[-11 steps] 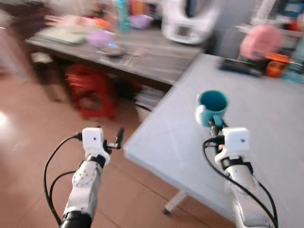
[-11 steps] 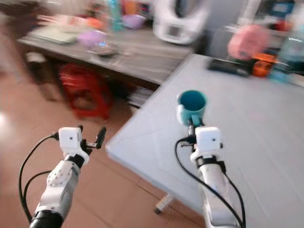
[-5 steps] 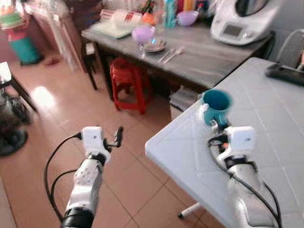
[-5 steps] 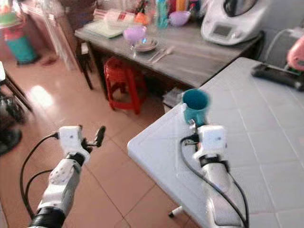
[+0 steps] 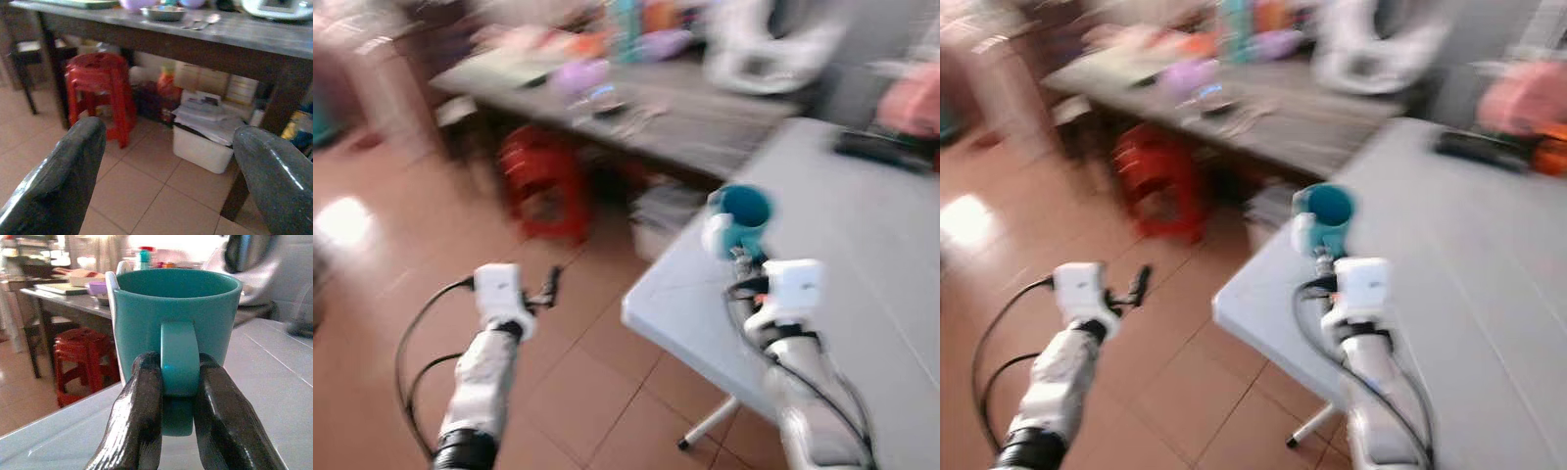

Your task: Setting the table

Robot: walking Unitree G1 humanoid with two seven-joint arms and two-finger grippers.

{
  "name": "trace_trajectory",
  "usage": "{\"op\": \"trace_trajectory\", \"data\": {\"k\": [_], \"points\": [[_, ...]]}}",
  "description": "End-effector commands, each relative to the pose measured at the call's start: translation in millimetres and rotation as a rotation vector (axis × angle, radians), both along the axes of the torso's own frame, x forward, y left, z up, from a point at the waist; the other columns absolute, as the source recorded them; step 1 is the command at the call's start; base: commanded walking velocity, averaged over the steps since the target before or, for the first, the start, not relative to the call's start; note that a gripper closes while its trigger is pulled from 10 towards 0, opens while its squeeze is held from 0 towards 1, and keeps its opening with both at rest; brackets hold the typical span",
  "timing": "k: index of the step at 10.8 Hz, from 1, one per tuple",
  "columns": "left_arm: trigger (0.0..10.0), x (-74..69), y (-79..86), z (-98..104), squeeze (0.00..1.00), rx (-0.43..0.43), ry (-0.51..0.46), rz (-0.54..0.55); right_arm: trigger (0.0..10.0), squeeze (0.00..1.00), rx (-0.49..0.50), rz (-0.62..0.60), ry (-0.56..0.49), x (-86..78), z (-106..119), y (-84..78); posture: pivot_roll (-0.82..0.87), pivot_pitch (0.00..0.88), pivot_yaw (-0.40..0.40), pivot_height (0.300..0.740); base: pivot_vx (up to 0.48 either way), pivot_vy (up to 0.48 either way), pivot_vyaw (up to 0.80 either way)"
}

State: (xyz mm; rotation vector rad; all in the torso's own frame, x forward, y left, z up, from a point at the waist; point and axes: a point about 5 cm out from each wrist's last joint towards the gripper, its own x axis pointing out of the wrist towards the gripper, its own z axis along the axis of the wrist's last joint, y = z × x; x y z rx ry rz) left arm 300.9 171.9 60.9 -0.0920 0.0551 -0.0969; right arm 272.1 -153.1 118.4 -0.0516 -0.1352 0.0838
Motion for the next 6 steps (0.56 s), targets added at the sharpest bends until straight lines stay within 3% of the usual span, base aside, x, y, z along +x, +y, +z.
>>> {"op": "trace_trajectory", "data": {"k": [1,3,6], "points": [[10.0,3.4,-6.0,3.7,0.0,0.002,-0.016,-0.024,10.0,0.0,-0.002,-0.023,-0.019,0.6,5.4,-5.3,0.02,0.004,0.059,0.74,0.0,0.428,-0.8],[10.0,3.3,-6.5,3.4,0.0,0.003,-0.017,-0.03,10.0,0.0,0.002,-0.019,-0.021,0.3,5.0,-3.4,0.02,0.005,0.062,0.74,0.0,0.433,-0.8],[10.0,4.0,-7.6,3.4,0.0,0.007,-0.017,-0.04,10.0,0.0,0.006,-0.021,-0.022,0.7,5.1,-2.7,0.02,0.003,0.066,0.74,0.0,0.431,0.0]]}}
